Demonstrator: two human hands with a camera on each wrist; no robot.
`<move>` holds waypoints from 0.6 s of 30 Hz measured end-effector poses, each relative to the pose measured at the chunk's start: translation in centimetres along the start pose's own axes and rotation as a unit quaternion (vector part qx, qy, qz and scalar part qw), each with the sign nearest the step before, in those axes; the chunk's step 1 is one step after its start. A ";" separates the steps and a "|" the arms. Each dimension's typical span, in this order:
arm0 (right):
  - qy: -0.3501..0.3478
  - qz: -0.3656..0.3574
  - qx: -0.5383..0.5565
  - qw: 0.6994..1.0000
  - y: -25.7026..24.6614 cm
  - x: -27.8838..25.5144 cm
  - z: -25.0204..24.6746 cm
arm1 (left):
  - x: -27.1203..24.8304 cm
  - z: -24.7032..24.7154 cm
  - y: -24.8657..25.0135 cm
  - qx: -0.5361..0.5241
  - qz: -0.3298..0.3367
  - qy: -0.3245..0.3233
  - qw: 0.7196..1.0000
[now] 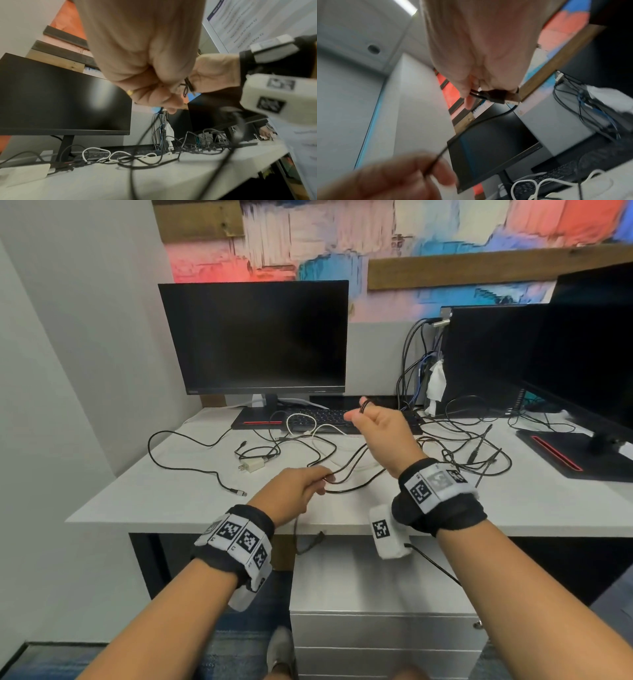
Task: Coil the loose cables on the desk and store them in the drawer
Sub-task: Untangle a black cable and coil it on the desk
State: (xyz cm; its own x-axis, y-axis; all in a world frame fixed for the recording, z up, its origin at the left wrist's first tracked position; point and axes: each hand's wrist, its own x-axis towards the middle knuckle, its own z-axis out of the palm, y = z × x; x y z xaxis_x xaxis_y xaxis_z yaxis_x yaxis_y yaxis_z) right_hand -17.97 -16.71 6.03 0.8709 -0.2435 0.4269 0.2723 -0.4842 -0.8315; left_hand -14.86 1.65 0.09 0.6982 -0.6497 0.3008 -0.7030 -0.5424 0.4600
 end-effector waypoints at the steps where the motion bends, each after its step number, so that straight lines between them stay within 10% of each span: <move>1: -0.026 -0.008 -0.076 0.997 0.1 -0.1 0.1 | 0.1 -0.3 0.1 -0.016 -0.011 0.011 1.000; 8: -0.172 0.038 -0.307 0.935 1.5 -0.5 0.7 | 0.6 -2.0 -1.0 0.049 -0.038 0.093 0.994; 18: -0.219 0.083 -0.087 0.968 0.5 -2.2 0.1 | 0.2 -2.6 -3.2 0.077 -0.058 0.091 0.991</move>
State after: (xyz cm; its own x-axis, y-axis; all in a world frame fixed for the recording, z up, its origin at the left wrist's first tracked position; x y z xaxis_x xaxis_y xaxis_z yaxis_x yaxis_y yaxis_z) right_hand -19.65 -16.34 4.62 0.9971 0.0318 0.0697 0.0746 -0.6126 -0.7869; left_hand -12.15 4.66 0.87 0.7781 -0.4796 0.4056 -0.6198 -0.6910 0.3719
